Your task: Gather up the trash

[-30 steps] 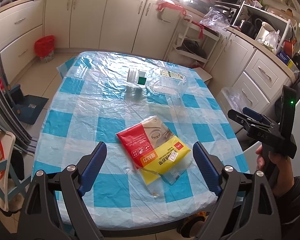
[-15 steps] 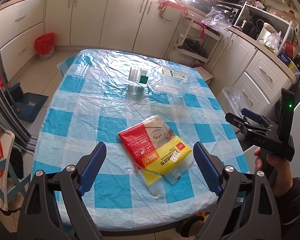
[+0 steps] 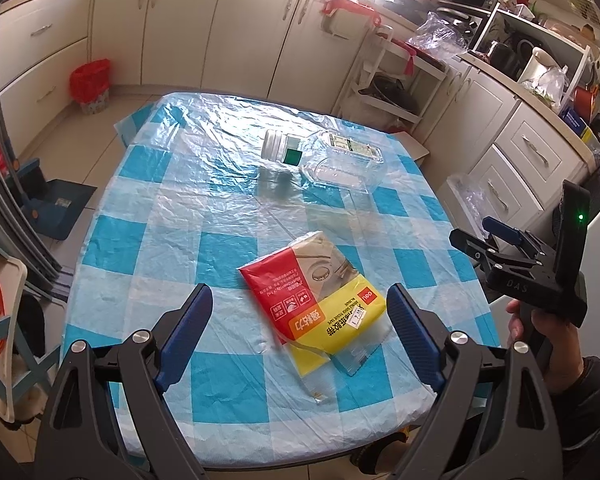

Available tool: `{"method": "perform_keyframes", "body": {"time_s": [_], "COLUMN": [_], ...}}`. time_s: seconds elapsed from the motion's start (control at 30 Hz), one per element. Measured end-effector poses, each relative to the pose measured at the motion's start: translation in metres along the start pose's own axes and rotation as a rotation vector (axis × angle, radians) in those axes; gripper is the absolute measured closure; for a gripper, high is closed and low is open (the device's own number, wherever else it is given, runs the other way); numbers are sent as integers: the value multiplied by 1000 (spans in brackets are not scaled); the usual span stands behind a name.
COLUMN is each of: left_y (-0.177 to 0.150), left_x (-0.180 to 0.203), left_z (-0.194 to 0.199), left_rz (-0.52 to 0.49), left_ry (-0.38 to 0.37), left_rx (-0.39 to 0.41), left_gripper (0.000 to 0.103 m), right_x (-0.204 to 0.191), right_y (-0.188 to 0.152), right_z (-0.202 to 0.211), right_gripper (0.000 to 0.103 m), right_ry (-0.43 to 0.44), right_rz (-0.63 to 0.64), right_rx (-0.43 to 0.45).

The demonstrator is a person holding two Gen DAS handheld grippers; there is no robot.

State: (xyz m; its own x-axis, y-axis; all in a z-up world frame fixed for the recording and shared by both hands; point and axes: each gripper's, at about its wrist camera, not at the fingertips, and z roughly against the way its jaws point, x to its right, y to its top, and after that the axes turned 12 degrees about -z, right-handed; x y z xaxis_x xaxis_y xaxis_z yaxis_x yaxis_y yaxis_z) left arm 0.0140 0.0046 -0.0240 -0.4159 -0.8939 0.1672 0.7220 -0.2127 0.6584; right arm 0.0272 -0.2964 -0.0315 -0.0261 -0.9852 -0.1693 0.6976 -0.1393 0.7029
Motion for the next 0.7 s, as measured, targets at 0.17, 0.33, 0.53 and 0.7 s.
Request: {"method": "perform_keyframes", "body": {"time_s": [0.17, 0.33, 0.53, 0.7], "left_y": [3, 6, 9, 8], "left_x": [-6, -13, -17, -20], "left_z": [-5, -11, -15, -10], "left_rz": [10, 13, 25, 20], "left_ry": [3, 8, 2, 17], "left_rx": [-9, -19, -26, -24], "left_gripper": [18, 18, 18, 18], "right_x": [-1, -2, -7, -17], "right_y": [2, 4, 9, 10], "right_z": [-5, -12, -20, -18], "right_gripper": [10, 10, 9, 9], "right_ry": [-5, -6, 4, 24], "right_rz": [16, 26, 32, 64], "right_rx": [-4, -10, -14, -11]}}
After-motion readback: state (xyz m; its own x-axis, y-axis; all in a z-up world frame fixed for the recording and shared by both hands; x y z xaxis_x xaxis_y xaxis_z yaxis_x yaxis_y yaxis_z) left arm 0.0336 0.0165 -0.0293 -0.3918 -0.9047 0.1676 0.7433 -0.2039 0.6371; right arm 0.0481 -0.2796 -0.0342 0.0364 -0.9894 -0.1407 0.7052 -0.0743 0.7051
